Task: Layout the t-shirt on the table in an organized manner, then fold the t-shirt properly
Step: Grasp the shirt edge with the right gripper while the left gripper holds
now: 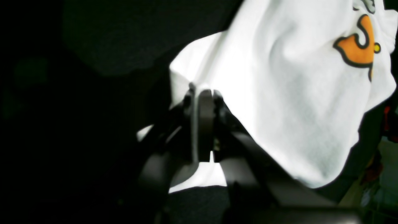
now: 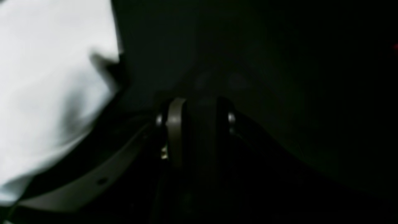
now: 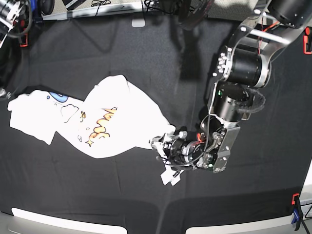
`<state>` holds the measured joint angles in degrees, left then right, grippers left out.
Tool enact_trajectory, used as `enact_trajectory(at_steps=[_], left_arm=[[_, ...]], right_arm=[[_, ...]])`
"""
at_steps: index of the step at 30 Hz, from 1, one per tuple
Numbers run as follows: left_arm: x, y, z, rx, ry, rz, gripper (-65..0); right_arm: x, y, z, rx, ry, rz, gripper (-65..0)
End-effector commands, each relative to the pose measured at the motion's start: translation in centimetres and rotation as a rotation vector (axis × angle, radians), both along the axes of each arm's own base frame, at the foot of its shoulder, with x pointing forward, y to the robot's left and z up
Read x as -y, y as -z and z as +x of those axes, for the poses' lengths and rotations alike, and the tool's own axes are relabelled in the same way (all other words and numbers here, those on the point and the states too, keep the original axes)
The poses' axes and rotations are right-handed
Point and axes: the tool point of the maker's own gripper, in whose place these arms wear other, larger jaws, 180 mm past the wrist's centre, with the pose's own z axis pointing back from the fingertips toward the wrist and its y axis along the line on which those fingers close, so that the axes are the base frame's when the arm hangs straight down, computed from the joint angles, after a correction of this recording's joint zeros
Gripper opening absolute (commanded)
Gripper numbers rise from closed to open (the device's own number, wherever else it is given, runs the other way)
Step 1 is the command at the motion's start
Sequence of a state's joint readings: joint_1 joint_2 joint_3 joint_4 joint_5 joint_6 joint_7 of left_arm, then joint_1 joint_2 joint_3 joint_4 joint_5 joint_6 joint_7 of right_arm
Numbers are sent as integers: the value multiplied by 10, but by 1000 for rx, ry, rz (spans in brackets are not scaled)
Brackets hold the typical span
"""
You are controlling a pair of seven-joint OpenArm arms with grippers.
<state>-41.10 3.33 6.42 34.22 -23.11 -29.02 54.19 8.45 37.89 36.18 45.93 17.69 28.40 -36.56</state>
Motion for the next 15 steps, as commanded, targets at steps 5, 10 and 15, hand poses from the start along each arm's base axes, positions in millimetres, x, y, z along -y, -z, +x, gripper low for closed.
enact_trajectory(at_steps=[5,10,15], left_arm=[[7,-24,17,61,4,-32,-650],[7,-24,17,61,3,-32,-650],[7,-24,17,61,4,-32,-650]], right_arm=[[-6,-45,40,164,-68,59,-480],[-22,-51,49,167,-180,74,-362],[-24,-43,42,121,-184,88,-359]])
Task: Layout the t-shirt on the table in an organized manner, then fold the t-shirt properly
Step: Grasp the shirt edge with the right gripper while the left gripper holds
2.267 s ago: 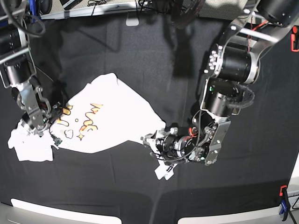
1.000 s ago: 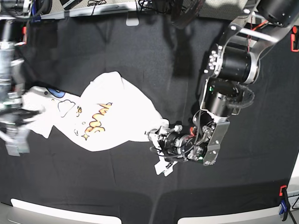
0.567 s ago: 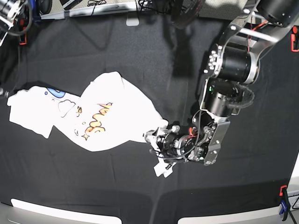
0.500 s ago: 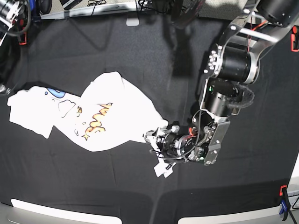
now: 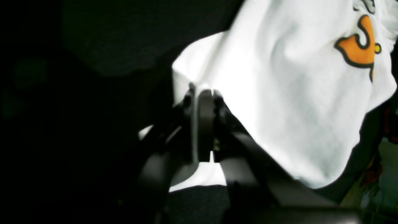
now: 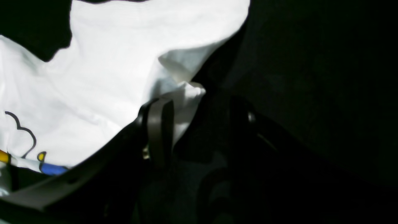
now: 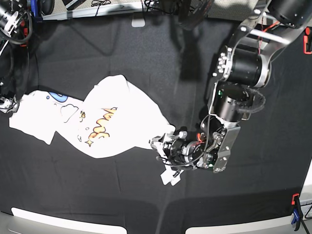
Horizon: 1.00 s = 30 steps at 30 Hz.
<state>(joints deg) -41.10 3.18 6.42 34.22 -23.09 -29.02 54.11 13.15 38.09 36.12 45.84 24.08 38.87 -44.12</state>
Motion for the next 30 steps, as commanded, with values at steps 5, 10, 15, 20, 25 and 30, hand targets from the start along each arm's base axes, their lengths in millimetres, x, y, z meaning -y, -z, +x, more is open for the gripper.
enact_trajectory(at_steps=[5,10,15,20,25,30], left_arm=[[8,-24,16,60,6,-34,-650],[8,-24,16,60,6,-34,-650],[8,-24,16,60,6,-34,-650],[8,-24,16,60,6,-34,-650],[8,-24,16,60,6,-34,-650],[8,-24,16,59,6,-34,-650]], right_arm=[[2,-22,8,44,-15,31,-360],[2,-29,12,61,-23,21,-360],[11,-40,12,57,-32,-29,-360],[23,-55,11,64,-31,-70,-360],[27,-62,12,86,-27,-67,-360],[16,-56,17,108,-29,-43,-362]])
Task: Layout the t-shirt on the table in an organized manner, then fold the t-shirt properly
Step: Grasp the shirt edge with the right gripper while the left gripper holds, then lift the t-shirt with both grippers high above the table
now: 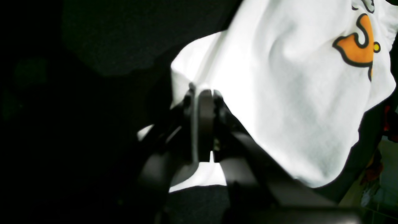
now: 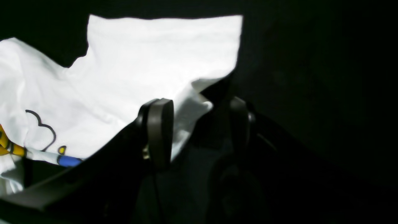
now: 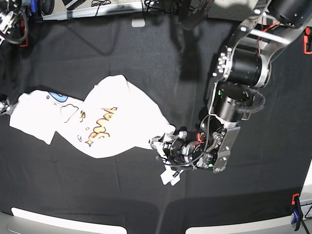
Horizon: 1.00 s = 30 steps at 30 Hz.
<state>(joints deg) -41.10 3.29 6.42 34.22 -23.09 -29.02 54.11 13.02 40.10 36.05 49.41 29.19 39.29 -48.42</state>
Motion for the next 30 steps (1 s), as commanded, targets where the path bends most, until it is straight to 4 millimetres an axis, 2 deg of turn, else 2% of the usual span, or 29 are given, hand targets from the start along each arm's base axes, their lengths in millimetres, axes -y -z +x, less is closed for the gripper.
enact_trajectory(at_steps=[1,5,9,17,19,23,26,30], left_arm=[[7,-24,16,59,5,-32,-650],[7,-24,16,60,5,-33,-650],[7,-24,16,60,5,-32,-650],[7,-24,16,60,5,-32,-650],[7,-24,16,60,5,-32,-650],[7,-24,17,60,4,-33,-650],[12,-30,17,98,41,-61,-650],[18,-41,13,145,119,-79,-650]], right_arm=[[10,-27,13,81,-4,-34,-362],[5,-24,16,97,-4,-24,-373],[5,-19,18,101,-4,-60,-450],[-6,-6,21,96,-12,-53,-455],[-11,-2,21,88,-20,-44,-503],[-15,1,21,70,-35,-46,-650],[-17,-1,20,57,-44,-36,-650],[-37,-16,19,67,-98,24,-650]])
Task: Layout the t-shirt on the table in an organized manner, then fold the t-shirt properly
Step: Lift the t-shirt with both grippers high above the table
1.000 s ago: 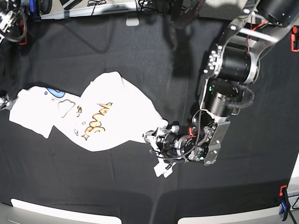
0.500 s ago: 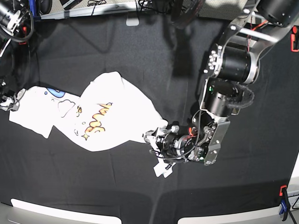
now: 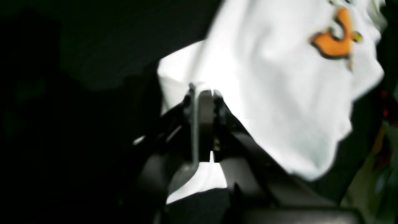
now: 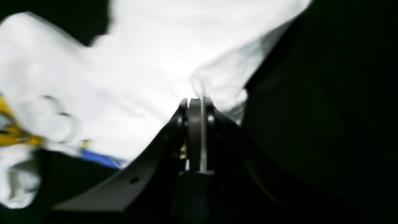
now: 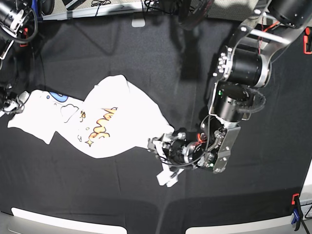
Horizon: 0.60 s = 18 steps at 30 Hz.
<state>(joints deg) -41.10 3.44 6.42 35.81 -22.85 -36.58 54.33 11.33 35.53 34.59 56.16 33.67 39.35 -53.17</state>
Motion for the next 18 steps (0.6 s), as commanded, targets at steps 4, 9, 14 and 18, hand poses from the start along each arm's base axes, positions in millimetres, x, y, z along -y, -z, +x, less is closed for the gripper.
enact_trajectory(at_steps=[4,9,14,18], left_arm=[[5,-37,20,102,6,-42,-650],[0,-54,11,192,30,-82,-650],[-24,-54,-4,262,-14,-57,-650],[-49,-60,-21,297,-67,-54,-650]], right_arm=[[-4,-37,-5,58,-91,-96,-650],[-21,-40,-31,27,-188,-196,-650],[-47,-45,-45,46,-261,-184,-650],[-69,-49,-57,43,-326,-154,-650]])
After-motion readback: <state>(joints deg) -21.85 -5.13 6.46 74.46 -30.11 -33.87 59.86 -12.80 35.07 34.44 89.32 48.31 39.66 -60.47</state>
